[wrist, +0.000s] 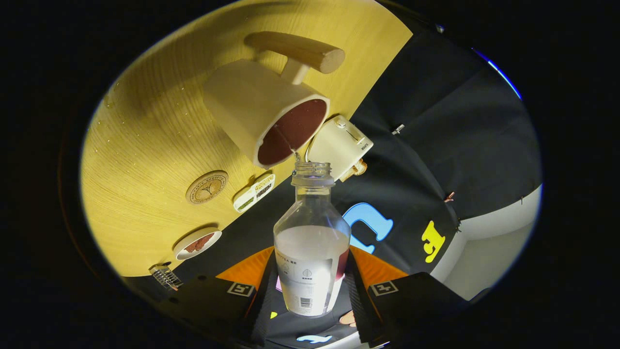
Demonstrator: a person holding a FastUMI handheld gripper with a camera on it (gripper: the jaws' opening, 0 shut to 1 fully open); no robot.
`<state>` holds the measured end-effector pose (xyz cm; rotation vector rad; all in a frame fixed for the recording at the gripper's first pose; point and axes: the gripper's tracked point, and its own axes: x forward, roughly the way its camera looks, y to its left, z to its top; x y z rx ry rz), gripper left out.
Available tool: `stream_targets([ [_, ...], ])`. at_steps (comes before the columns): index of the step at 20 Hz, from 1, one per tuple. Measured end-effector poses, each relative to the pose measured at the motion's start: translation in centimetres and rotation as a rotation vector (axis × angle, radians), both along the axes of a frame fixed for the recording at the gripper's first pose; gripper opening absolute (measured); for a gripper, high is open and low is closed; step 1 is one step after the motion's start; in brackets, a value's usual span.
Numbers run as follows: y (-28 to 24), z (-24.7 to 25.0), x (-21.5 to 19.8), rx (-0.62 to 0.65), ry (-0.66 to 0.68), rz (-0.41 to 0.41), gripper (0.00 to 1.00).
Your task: Take the bottle from table, then pour the juice into the cup, finally place the bottle on the coaster
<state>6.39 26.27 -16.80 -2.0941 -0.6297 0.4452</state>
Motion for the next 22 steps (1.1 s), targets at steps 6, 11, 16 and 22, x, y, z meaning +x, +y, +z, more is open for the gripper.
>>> stream_targets([
  [6,-0.2,-0.8,0.2,-0.015,0.023,-0.013,0.71],
  [11,-0.2,-0.9,0.3,-0.010,0.031,-0.016,0.71],
  [16,-0.3,-0.8,0.4,0.026,0.055,-0.032,0.71],
  [22,-2.0,-2.6,0.1,0.175,0.206,-0.138,0.71],
])
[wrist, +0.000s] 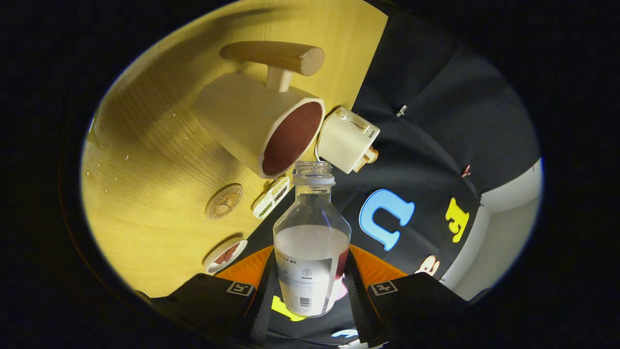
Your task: Take the bottle from table, then pour the juice into the cup, finally place the bottle on the coaster
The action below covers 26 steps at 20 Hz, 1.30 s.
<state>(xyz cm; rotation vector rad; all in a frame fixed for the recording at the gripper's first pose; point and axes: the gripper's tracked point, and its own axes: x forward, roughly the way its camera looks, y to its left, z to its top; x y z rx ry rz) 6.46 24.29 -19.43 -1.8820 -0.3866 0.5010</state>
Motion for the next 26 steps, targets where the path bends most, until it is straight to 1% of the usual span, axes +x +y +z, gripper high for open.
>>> stream_targets([
  [3,-0.9,-1.2,-0.4,0.150,0.131,-0.084,0.71],
  [6,-1.6,-1.7,-0.8,0.297,0.231,-0.161,0.72],
  [8,-1.4,-2.3,-1.0,0.401,0.306,-0.182,0.72],
  [10,-1.5,-3.1,-1.4,0.498,0.391,-0.220,0.72],
  [12,-1.1,-4.2,-2.2,0.595,0.507,-0.245,0.72],
  [13,-1.0,-4.3,-2.5,0.631,0.530,-0.252,0.72],
  [15,-0.9,-3.2,-2.5,0.706,0.528,-0.251,0.72],
  [17,-0.3,-3.2,-2.8,0.807,0.599,-0.249,0.72],
  [21,0.8,-2.2,-3.5,1.073,0.765,-0.271,0.73],
  [24,1.7,-0.2,-3.9,1.281,0.878,-0.235,0.72],
  [26,2.5,1.1,-4.0,1.385,0.954,-0.203,0.72],
])
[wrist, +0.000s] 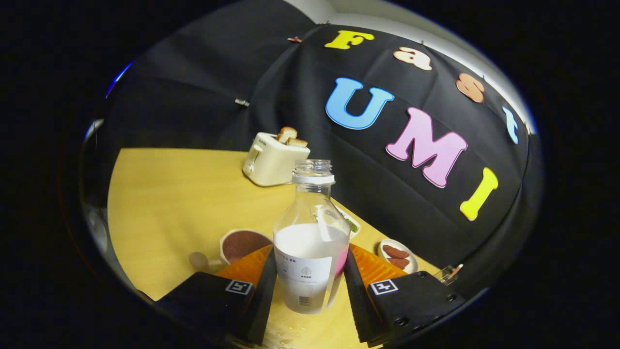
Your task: Take the bottle from table, then pour the juice into the cup, finally place the bottle on the coaster
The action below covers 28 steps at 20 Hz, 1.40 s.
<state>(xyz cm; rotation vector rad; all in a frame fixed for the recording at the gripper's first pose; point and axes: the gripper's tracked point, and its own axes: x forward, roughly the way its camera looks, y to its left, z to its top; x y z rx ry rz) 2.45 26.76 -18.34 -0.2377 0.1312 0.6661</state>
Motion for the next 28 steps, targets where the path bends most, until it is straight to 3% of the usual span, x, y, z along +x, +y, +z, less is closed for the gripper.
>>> stream_targets([
  [4,-0.5,2.4,0.7,0.150,0.037,-0.009,0.73],
  [8,-2.1,4.5,3.6,0.279,0.038,-0.069,0.73],
  [16,-4.2,1.3,12.3,0.344,0.063,-0.230,0.74],
  [28,-2.9,-6.5,18.8,0.339,0.102,-0.301,0.74],
])
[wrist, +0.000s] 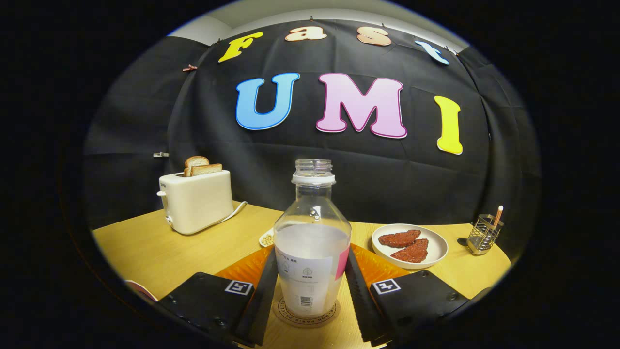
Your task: Take the bottle from table, then pour the juice into the cup, finally place the bottle on the coaster
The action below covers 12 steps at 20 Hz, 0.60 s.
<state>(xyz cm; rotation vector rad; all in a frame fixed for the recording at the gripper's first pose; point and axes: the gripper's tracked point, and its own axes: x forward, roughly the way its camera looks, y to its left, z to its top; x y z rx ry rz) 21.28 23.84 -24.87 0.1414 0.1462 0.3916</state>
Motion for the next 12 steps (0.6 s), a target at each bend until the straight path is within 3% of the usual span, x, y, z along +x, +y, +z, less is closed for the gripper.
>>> stream_targets([
  [12,0.45,-1.36,0.27,0.012,0.006,-0.010,0.75],
])
